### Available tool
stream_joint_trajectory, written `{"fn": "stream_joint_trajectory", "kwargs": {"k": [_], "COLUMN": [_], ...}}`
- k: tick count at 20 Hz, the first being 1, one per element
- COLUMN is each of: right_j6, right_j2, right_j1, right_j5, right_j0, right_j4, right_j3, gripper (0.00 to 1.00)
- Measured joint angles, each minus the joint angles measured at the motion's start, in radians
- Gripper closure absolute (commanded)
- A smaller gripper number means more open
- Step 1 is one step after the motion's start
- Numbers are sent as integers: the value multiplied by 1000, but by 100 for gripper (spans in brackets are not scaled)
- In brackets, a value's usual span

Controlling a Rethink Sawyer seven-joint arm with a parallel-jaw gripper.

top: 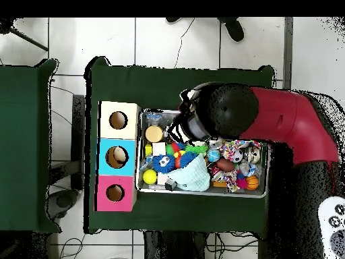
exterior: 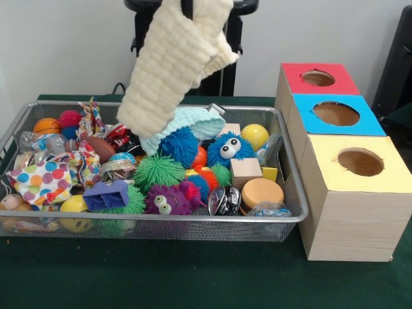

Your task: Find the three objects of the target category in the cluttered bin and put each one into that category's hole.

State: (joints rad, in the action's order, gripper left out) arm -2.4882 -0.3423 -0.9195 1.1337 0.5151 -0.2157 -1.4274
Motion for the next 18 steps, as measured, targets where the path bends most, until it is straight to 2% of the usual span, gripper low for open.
{"fn": "stream_joint_trajectory", "kwargs": {"k": [3,4,7,8,11,12,14,17,18], "right_j6": [0,0,0,0,0,0,0,0,0], "right_j2": [0,1,1,2,4,5,6,7,7], "right_j1": [-39,-86,-137,-190,-244,-300,-342,-369,-388], "right_j5": [-12,-29,-49,-73,-97,-125,-152,-183,-220], "right_j0": [-1,-6,-15,-32,-57,-90,-125,-157,-191], "right_j4": [12,38,69,105,143,182,205,211,211], "right_j3": [-57,-128,-206,-287,-368,-453,-520,-570,-616], "gripper": [100,100,100,100,100,100,100,100,100]}}
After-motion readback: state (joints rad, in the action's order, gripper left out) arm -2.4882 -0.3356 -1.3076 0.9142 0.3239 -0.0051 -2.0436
